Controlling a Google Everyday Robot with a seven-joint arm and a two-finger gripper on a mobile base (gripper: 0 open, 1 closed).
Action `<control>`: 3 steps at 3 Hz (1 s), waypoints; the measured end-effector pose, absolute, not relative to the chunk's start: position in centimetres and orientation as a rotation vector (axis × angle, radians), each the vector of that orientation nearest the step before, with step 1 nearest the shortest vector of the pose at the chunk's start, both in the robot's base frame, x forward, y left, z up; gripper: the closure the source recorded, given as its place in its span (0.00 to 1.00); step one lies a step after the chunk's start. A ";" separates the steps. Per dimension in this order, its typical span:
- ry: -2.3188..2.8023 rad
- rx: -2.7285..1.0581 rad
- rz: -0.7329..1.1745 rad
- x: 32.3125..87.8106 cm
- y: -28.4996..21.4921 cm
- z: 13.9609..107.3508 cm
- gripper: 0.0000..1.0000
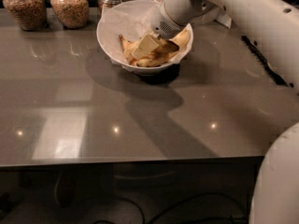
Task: Pick banana from white bowl
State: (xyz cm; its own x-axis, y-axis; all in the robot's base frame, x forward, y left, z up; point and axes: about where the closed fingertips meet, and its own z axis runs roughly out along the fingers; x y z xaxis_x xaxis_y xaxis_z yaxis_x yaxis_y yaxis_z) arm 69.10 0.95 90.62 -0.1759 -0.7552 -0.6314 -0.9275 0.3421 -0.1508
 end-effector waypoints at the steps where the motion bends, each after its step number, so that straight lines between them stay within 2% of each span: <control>1: 1.996 -1.469 0.359 69.0 1.0 90.3 0.48; 3: 1.970 -1.462 0.355 68.4 1.1 91.3 0.89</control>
Offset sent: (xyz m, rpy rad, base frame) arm -0.0081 -0.0012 -0.0025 -0.0114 0.0224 -0.0058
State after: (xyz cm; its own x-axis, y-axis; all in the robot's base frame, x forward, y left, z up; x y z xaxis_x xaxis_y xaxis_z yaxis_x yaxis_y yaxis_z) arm 68.38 1.14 91.25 -0.1663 -0.7499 -0.6402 -0.9264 0.3413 -0.1590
